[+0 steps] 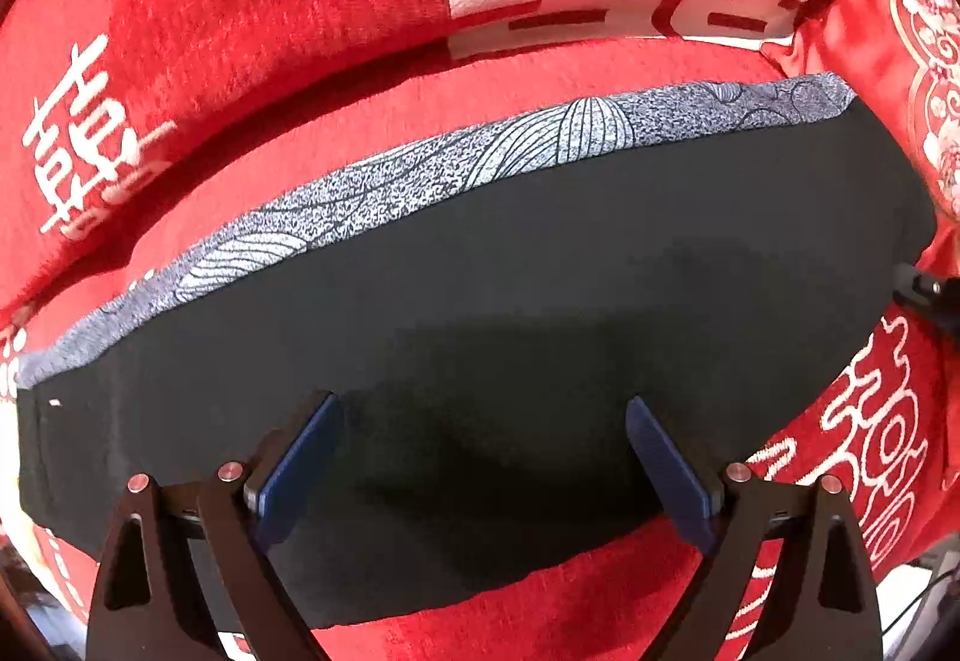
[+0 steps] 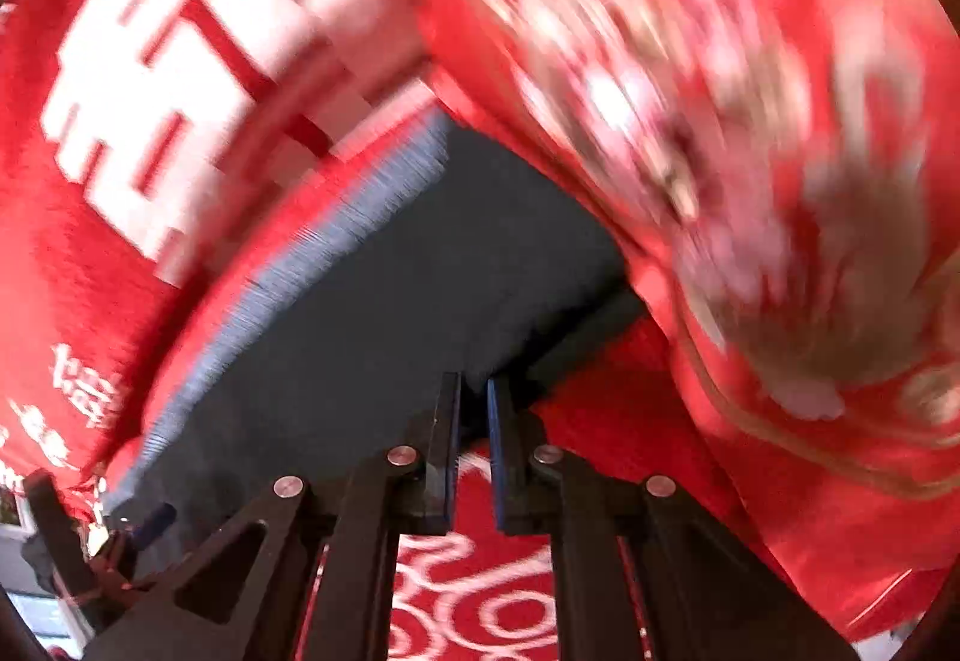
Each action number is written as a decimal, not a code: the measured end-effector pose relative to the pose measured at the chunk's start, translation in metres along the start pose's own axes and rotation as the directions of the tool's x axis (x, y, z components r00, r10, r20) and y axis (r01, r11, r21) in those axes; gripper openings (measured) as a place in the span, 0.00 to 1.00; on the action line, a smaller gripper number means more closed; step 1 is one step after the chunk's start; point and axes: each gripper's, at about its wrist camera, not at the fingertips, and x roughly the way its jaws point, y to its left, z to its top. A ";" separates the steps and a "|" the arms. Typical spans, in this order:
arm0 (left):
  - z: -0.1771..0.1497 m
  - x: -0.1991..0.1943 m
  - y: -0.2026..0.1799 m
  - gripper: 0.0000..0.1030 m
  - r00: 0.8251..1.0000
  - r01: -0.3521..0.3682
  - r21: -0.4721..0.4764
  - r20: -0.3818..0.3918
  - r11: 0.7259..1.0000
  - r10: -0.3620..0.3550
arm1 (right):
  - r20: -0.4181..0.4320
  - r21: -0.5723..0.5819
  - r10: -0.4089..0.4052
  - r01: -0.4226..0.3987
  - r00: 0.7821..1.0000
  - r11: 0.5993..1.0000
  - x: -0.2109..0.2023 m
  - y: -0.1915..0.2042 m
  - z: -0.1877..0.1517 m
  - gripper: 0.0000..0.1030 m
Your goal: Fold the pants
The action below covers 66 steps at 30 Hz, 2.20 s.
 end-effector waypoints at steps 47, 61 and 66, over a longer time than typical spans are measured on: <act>0.017 0.008 -0.041 0.73 0.990 0.128 0.003 0.057 0.992 -0.128 | 0.182 -0.117 0.232 -0.213 0.956 0.970 -0.037 0.050 -0.005 0.13; 0.004 -0.028 0.028 0.74 0.959 0.277 -0.091 0.091 0.957 -0.269 | 0.198 -0.583 0.162 -0.016 0.967 0.812 -0.075 0.171 -0.057 0.13; -0.019 -0.050 0.117 0.74 0.974 0.216 -0.176 0.105 0.960 -0.200 | 0.185 -0.734 0.140 0.042 0.973 0.678 -0.065 0.227 -0.107 0.13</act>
